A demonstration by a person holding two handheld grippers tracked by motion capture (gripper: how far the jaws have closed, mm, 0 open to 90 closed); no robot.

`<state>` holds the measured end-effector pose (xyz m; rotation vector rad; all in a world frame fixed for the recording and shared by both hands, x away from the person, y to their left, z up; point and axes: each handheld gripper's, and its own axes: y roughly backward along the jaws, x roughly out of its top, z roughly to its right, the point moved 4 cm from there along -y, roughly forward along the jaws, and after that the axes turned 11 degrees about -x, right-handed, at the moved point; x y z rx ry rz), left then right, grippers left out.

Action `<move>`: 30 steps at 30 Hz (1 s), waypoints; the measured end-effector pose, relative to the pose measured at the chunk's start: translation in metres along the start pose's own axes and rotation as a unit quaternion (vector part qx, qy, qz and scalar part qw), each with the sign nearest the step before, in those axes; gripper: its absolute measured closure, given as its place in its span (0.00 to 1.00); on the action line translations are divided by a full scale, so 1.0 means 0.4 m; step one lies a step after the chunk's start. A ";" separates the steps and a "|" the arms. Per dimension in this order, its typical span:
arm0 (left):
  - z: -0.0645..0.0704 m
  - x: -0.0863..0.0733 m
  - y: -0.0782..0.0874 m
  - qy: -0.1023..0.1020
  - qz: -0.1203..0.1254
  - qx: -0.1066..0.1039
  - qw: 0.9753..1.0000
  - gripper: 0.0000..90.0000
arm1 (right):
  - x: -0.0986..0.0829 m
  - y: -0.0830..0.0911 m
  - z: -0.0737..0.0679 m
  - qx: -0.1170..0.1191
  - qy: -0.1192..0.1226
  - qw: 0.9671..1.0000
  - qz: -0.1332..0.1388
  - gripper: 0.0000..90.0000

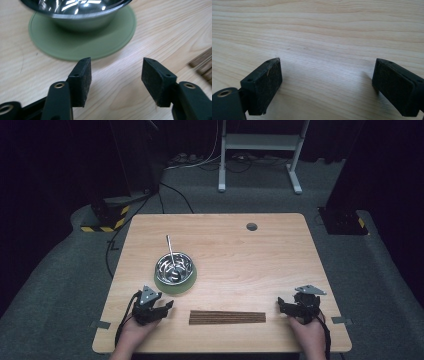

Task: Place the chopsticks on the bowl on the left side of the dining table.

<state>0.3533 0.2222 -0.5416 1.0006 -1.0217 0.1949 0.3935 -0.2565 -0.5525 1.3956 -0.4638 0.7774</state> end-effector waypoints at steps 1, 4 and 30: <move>0.004 0.005 0.001 -0.007 0.003 -0.002 1.000 0.47 | -0.001 0.002 -0.005 0.001 0.000 1.000 -0.001 0.10; 0.025 0.022 0.002 -0.023 0.013 -0.011 1.000 0.49 | 0.000 0.004 -0.008 0.007 0.007 1.000 -0.004 0.10; 0.148 0.050 -0.106 -0.077 -0.020 -0.117 0.990 0.64 | 0.000 0.007 -0.030 0.027 0.033 0.999 0.006 0.10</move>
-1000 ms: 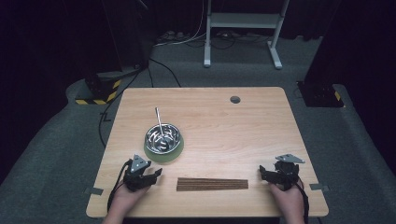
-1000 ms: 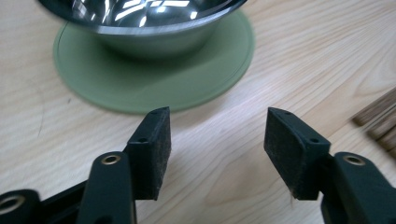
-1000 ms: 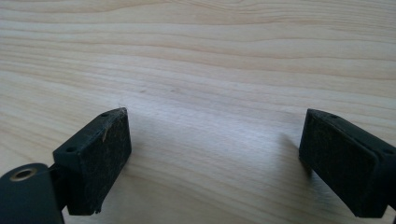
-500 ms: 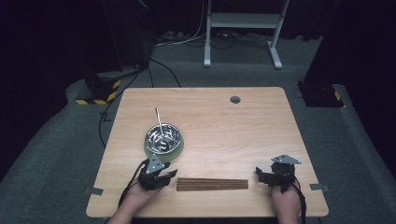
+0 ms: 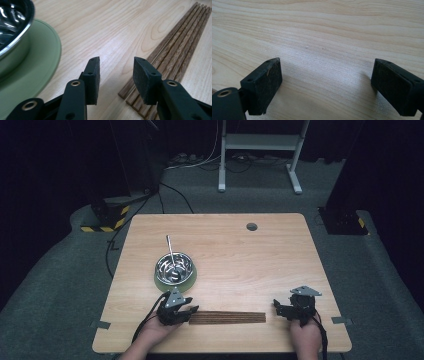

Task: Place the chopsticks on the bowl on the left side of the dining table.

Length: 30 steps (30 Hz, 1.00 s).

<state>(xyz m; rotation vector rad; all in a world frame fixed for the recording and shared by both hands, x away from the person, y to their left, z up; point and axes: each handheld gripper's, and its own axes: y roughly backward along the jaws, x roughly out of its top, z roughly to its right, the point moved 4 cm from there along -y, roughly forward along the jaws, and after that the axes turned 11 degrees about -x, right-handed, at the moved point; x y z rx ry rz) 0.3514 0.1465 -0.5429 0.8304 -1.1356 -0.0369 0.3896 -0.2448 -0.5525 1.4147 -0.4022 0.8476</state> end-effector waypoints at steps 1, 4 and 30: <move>0.002 -0.002 -0.005 0.000 -0.004 -0.002 1.000 0.63 | 0.000 0.001 0.001 0.003 0.005 1.000 -0.002 0.10; 0.003 -0.006 -0.011 0.004 -0.011 -0.002 1.000 0.63 | 0.000 0.001 0.000 0.003 0.006 1.000 -0.001 0.10; -0.035 0.005 -0.026 0.011 0.004 0.024 1.000 0.60 | 0.000 0.000 -0.003 0.001 0.005 1.000 0.006 0.11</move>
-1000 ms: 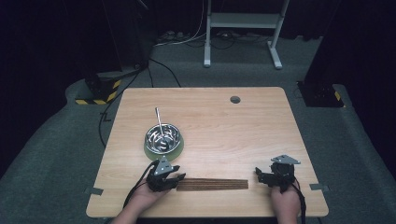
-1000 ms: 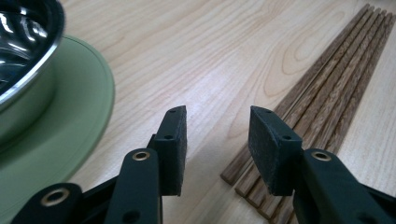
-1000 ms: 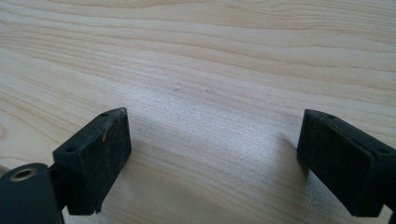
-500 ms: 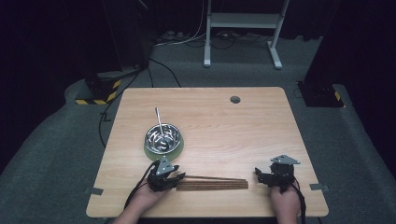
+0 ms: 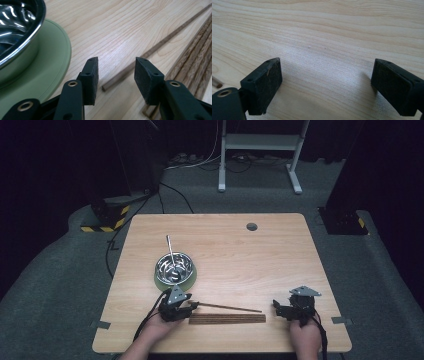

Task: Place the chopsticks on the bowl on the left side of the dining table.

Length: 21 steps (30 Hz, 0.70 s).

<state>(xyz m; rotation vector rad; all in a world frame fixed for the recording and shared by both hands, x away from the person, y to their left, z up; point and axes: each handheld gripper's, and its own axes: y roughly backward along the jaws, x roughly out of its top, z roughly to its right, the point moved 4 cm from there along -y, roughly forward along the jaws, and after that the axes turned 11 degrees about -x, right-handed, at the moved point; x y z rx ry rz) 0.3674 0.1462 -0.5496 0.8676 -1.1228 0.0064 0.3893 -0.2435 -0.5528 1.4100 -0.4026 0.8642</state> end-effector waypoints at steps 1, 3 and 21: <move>0.000 0.000 -0.004 0.007 0.000 0.000 1.000 0.60 | 0.000 0.000 0.000 0.000 -0.001 1.000 0.000 0.11; -0.003 0.001 -0.009 0.007 -0.006 -0.003 1.000 0.60 | 0.000 0.003 0.000 0.004 0.001 1.000 -0.007 0.11; 0.024 -0.015 0.009 -0.035 -0.027 -0.030 0.999 0.91 | -0.001 0.005 -0.004 0.008 -0.001 1.000 -0.010 0.11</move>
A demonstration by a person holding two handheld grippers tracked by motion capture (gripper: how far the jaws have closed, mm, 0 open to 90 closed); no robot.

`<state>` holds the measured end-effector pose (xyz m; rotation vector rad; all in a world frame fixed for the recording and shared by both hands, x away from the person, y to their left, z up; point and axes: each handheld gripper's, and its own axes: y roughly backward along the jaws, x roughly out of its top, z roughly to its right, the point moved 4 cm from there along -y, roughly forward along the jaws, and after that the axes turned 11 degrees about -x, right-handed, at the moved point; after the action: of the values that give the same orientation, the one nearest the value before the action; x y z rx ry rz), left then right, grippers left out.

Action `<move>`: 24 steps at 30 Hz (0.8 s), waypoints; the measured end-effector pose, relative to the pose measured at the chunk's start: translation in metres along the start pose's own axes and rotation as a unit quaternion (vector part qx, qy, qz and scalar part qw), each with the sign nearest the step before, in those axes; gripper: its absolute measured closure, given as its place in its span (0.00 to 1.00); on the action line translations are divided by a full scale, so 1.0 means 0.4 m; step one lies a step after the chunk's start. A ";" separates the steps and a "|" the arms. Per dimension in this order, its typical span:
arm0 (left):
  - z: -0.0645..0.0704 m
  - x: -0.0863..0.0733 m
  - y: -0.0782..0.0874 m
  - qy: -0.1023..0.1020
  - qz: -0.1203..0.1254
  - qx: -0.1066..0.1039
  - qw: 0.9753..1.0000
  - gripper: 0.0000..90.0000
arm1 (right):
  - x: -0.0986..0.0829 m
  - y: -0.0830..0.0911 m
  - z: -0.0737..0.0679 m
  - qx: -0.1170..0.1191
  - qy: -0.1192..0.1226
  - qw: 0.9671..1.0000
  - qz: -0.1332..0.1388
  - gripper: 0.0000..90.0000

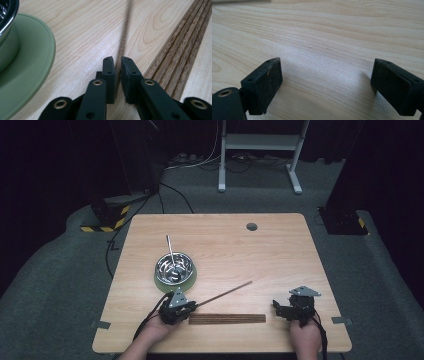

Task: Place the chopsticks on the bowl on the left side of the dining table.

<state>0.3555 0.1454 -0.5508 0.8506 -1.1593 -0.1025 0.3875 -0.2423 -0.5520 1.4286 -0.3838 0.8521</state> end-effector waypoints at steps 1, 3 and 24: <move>0.000 0.000 0.000 0.000 0.000 0.000 1.000 0.92 | 0.000 0.000 0.000 0.000 0.000 1.000 0.000 0.11; 0.000 -0.001 0.001 0.000 -0.001 -0.001 1.000 0.92 | 0.000 0.000 0.000 0.001 0.000 1.000 0.000 0.11; -0.019 0.026 -0.030 0.028 0.014 0.033 0.999 0.93 | 0.000 0.000 -0.002 0.003 0.003 1.000 0.001 0.11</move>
<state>0.3704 0.1363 -0.5517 0.8906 -1.1256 -0.0169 0.3871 -0.2418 -0.5520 1.4313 -0.3779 0.8591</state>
